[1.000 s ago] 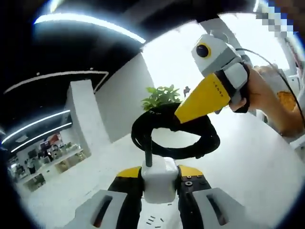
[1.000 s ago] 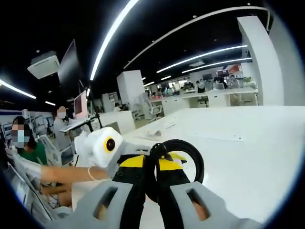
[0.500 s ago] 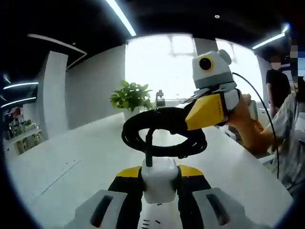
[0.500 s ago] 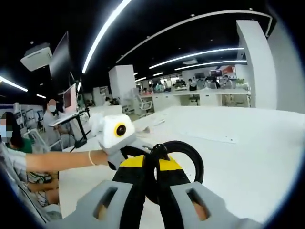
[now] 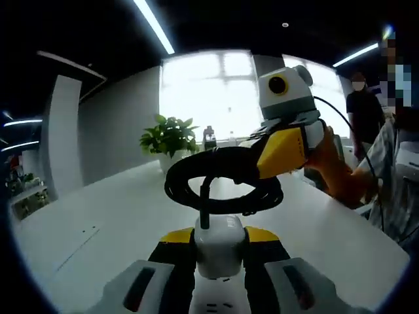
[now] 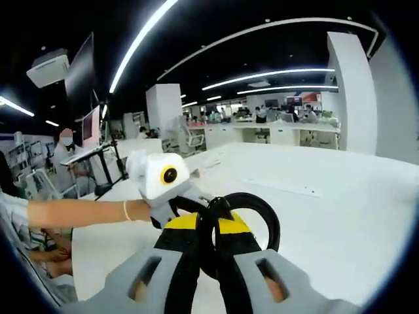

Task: Straighten the power strip on the desk, plug the charger into it

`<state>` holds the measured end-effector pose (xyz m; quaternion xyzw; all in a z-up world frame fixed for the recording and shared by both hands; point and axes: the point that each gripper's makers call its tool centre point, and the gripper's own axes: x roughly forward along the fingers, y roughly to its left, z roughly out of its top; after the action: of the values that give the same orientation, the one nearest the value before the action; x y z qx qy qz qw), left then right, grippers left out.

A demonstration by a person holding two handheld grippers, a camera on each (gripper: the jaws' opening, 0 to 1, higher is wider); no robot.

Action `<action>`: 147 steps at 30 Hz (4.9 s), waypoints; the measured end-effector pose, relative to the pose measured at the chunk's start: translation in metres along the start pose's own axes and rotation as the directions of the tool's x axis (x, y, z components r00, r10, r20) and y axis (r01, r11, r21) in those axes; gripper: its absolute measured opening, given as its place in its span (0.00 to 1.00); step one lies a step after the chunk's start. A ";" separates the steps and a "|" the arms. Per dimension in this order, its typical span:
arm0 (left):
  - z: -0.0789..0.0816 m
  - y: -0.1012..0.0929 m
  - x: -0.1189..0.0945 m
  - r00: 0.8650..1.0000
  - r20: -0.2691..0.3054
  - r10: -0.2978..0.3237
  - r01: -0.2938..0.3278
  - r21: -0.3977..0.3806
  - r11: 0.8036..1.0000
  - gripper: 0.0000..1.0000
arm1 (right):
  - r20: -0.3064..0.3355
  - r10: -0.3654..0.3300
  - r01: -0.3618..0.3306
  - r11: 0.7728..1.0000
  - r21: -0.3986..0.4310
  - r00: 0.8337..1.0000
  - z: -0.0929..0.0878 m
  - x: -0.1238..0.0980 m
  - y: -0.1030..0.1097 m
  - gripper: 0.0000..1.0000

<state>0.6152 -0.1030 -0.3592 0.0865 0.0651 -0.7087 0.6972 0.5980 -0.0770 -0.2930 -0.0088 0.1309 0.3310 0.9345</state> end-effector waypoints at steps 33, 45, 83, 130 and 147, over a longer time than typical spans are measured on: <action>-0.018 -0.007 0.002 0.997 -0.074 0.005 0.005 0.132 0.991 0.27 | 0.035 -0.036 0.040 0.989 -0.145 0.999 -0.017 -0.005 0.006 0.24; -0.015 -0.002 -0.003 0.988 -0.098 0.116 -0.101 0.141 0.985 0.59 | 0.002 -0.064 0.064 0.986 -0.156 0.998 -0.029 -0.005 -0.002 0.53; 0.002 -0.002 -0.168 0.744 0.203 0.637 -0.642 -0.048 0.765 0.99 | 0.167 0.048 0.013 0.937 -0.348 0.985 -0.009 -0.038 -0.020 1.00; -0.026 -0.045 -0.223 0.565 0.006 0.825 -0.814 -0.158 0.559 0.99 | 0.265 0.010 0.066 0.959 -0.275 0.964 -0.007 -0.073 -0.052 0.94; -0.027 -0.058 -0.223 0.571 0.016 0.820 -0.810 -0.150 0.567 0.99 | 0.237 0.225 -0.117 0.910 -0.398 0.945 0.009 -0.045 -0.049 0.88</action>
<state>0.5611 0.1214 -0.3397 0.0331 0.0332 -0.3047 0.9513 0.5966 -0.1422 -0.2762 -0.1309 -0.0676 0.4291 0.8912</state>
